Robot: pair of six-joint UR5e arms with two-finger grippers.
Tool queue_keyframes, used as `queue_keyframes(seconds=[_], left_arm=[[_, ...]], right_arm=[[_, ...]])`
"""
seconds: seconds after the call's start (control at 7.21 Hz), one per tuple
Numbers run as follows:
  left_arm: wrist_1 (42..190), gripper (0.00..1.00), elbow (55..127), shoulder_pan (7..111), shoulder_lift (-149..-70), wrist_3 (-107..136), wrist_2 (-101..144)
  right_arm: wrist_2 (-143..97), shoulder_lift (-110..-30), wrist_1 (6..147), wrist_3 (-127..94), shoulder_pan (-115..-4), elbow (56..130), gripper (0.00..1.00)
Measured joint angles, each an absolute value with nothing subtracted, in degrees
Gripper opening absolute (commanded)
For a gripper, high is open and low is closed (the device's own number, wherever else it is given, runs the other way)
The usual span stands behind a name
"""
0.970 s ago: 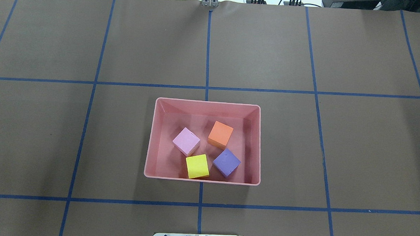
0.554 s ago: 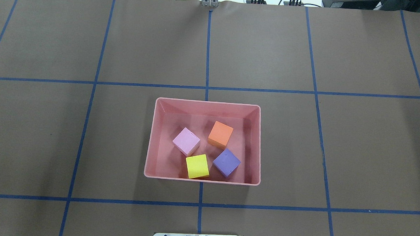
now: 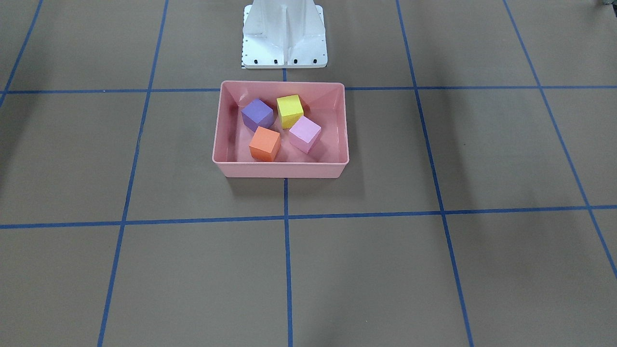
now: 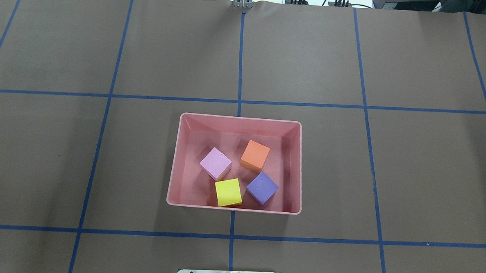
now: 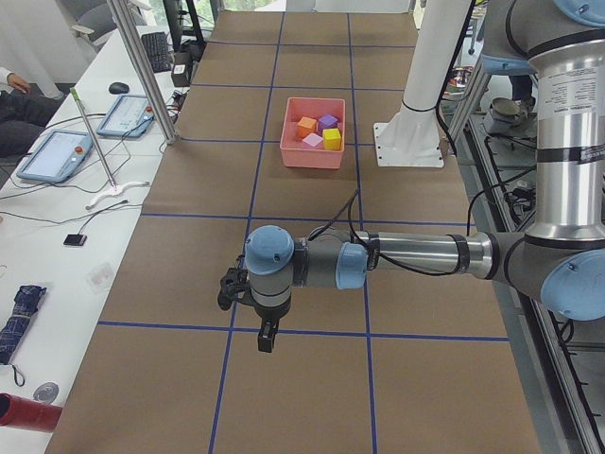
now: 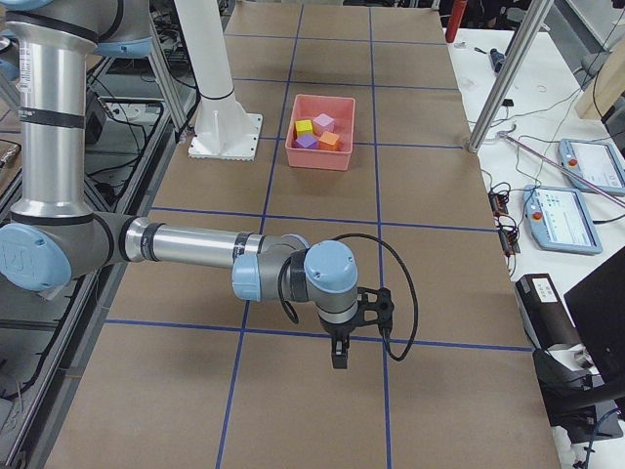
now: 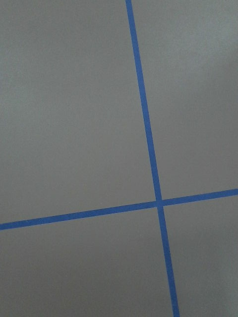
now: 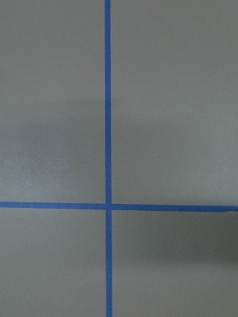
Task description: Place blocks into pink bin with both arms
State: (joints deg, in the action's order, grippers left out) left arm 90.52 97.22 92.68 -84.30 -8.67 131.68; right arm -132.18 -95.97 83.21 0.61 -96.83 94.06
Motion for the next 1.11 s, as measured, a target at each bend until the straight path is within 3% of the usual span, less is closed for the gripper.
queue_keyframes(seconds=[1.11], left_arm=[[90.62, 1.0, 97.19, 92.64, -84.29, -8.66, 132.21]], right_arm=[[-132.89, -96.37, 82.98, 0.61, -96.8, 94.07, 1.0]])
